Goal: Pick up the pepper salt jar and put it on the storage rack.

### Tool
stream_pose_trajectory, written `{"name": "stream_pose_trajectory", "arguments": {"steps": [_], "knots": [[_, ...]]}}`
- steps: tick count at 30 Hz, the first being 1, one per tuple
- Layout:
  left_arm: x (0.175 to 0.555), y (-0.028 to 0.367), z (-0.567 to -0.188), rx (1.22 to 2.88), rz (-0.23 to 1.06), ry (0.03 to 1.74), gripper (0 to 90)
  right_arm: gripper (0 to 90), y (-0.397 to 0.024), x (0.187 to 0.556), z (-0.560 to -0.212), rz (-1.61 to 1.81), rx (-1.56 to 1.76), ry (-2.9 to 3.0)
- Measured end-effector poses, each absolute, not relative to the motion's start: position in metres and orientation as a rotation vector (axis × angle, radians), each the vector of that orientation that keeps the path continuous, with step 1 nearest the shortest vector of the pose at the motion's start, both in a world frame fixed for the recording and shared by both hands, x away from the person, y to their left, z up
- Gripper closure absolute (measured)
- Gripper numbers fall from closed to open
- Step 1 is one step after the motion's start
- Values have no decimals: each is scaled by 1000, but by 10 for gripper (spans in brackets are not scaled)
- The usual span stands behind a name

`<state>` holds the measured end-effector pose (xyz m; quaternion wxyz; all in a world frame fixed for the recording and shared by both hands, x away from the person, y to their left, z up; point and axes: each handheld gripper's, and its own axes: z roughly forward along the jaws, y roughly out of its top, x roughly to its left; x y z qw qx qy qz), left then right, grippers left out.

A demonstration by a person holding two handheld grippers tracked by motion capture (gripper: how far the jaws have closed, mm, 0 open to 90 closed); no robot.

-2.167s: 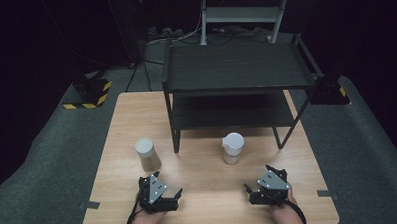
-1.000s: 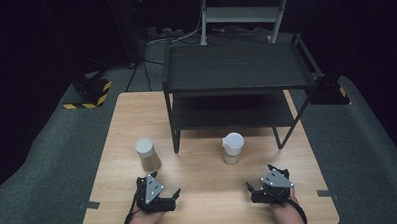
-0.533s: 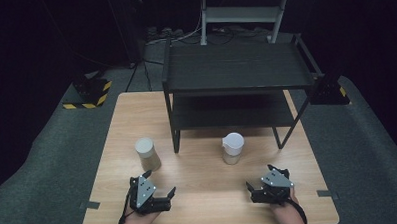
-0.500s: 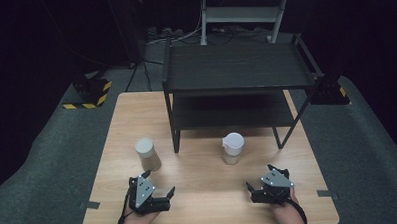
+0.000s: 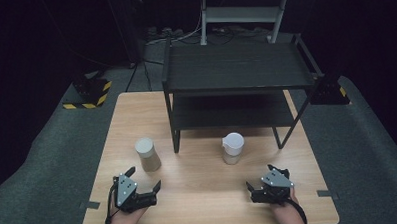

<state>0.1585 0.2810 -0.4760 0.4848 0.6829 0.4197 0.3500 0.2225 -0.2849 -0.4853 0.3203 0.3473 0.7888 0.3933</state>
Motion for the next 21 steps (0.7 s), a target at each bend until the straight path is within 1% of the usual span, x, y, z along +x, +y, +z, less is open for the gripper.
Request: {"name": "stream_pose_trajectory", "arguments": {"steps": [14, 21], "knots": [[170, 287, -476, 1639, 869, 1018, 4, 3, -285, 223, -485, 1034, 911, 2076], [182, 286, -474, 1626, 869, 1024, 4, 3, -285, 223, -484, 1030, 911, 2082]]}}
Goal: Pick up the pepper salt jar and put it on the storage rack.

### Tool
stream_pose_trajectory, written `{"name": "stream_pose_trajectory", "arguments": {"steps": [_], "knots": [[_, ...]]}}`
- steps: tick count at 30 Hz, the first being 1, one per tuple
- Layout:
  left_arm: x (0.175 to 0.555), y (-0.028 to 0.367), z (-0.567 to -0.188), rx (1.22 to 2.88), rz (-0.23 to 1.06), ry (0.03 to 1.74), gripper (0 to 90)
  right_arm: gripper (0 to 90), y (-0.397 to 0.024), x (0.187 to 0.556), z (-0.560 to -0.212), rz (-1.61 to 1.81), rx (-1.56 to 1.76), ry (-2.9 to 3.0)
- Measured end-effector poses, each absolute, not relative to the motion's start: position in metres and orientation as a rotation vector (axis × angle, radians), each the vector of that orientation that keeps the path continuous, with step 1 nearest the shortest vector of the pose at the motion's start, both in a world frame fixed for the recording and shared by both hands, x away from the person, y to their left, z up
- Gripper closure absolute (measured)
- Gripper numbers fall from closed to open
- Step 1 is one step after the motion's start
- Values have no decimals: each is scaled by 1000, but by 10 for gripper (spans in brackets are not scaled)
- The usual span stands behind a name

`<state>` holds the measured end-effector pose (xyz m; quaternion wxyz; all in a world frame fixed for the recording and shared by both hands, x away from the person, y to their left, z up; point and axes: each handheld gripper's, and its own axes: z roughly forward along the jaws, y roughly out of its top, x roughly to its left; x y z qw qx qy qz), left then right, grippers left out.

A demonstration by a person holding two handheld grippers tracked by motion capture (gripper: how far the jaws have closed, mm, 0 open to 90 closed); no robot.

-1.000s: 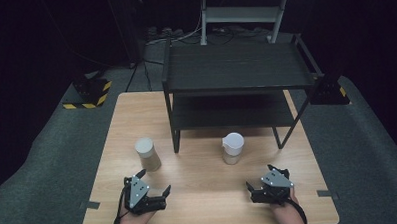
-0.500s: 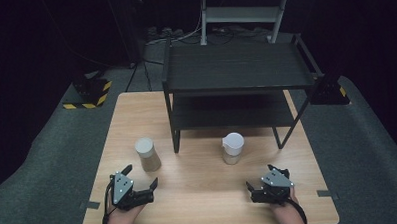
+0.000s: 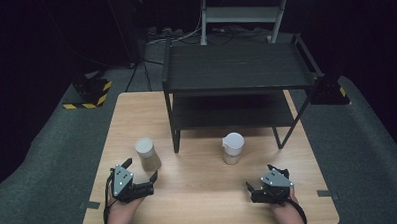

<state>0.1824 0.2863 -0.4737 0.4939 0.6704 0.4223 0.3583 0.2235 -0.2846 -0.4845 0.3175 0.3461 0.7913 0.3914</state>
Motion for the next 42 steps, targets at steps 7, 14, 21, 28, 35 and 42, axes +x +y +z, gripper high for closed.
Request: {"name": "stream_pose_trajectory", "arguments": {"steps": [7, 14, 21, 28, 35, 42], "knots": [[192, 287, -471, 1628, 886, 1029, 4, 3, -286, 223, -485, 1037, 904, 2083], [201, 289, -472, 1625, 878, 1044, 4, 3, -286, 223, -485, 1035, 900, 2085], [209, 291, -474, 1595, 870, 1068, 4, 3, -285, 223, -485, 1034, 900, 2086], [219, 290, -473, 1597, 862, 1067, 7, 3, -286, 224, -485, 1039, 903, 2084], [225, 287, -474, 1585, 857, 1084, 15, 3, -286, 224, -485, 1040, 906, 2083], [231, 285, -478, 1592, 857, 1073, 91, 3, -287, 224, -485, 1042, 906, 2083]]}}
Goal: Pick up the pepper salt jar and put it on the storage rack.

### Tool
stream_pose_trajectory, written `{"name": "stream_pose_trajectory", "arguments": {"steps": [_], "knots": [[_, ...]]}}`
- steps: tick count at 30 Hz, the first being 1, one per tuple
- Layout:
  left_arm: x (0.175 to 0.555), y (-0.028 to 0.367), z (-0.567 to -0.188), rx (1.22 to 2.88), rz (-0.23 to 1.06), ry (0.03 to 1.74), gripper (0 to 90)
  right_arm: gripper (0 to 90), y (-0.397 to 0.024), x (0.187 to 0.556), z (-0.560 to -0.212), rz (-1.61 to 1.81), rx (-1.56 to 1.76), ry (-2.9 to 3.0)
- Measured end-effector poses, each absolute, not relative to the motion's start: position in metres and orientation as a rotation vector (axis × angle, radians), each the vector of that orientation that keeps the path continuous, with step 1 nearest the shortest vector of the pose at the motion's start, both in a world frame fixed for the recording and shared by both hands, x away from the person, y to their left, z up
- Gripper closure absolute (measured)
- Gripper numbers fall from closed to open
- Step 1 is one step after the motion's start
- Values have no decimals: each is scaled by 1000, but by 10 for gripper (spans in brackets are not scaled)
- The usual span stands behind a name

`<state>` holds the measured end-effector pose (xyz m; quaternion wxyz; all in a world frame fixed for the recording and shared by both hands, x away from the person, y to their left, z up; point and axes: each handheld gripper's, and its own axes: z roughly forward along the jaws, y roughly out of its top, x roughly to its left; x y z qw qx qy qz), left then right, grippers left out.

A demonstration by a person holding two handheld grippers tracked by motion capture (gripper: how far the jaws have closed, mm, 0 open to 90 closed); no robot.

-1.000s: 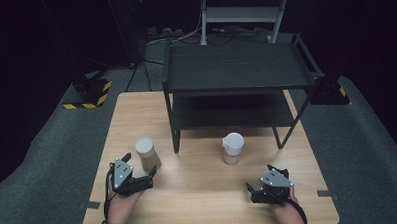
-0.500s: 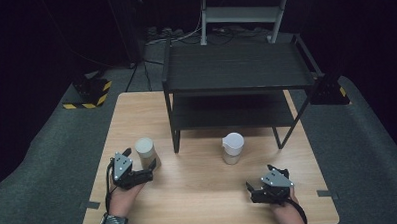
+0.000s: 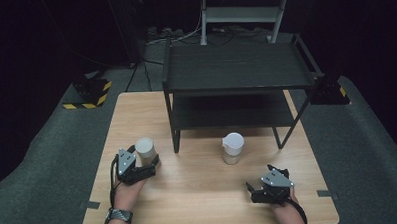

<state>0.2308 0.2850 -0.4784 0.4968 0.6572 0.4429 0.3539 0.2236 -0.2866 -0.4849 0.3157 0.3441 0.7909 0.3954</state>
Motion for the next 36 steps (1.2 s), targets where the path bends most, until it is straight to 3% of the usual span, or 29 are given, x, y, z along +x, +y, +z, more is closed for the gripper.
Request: {"name": "stream_pose_trajectory", "arguments": {"steps": [4, 18, 36], "knots": [[231, 288, -480, 1575, 841, 1062, 171, 3, -287, 224, -485, 1042, 905, 2084], [234, 292, -481, 1561, 832, 1061, 330, 3, -287, 224, -485, 1044, 910, 2081], [230, 290, -476, 1581, 838, 1041, 341, 3, -288, 223, -485, 1052, 917, 2076]]}}
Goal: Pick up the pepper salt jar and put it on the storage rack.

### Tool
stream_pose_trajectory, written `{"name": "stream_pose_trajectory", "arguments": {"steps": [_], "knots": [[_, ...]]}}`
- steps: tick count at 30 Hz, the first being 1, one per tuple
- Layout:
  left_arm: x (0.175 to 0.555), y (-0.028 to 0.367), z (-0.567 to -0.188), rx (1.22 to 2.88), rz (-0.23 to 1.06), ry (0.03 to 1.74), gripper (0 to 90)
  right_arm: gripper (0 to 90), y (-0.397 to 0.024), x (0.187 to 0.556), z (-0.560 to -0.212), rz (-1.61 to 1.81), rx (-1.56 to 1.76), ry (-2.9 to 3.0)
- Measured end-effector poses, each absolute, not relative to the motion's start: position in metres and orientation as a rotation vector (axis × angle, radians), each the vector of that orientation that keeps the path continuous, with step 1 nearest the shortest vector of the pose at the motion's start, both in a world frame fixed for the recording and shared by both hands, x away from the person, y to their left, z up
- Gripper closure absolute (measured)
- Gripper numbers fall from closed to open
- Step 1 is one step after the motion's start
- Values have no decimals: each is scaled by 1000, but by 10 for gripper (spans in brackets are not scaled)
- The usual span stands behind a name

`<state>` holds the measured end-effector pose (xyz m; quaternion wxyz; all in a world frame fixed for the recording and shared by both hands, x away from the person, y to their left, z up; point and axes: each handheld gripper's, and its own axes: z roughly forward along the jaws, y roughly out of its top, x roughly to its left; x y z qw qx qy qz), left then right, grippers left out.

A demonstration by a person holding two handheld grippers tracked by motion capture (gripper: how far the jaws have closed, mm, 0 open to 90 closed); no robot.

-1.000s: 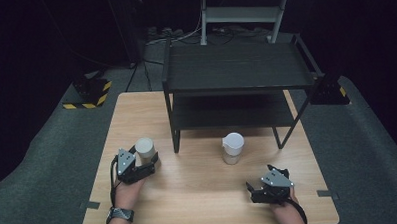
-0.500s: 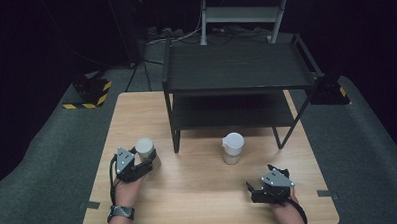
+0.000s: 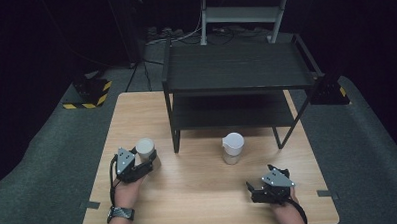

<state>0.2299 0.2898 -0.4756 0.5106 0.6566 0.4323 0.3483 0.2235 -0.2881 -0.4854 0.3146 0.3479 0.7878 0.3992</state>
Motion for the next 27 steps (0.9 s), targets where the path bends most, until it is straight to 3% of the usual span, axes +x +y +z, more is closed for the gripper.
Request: {"name": "stream_pose_trajectory", "arguments": {"steps": [27], "knots": [[196, 278, -436, 1505, 783, 899, 341, 3, -288, 223, -485, 1049, 914, 2078]]}}
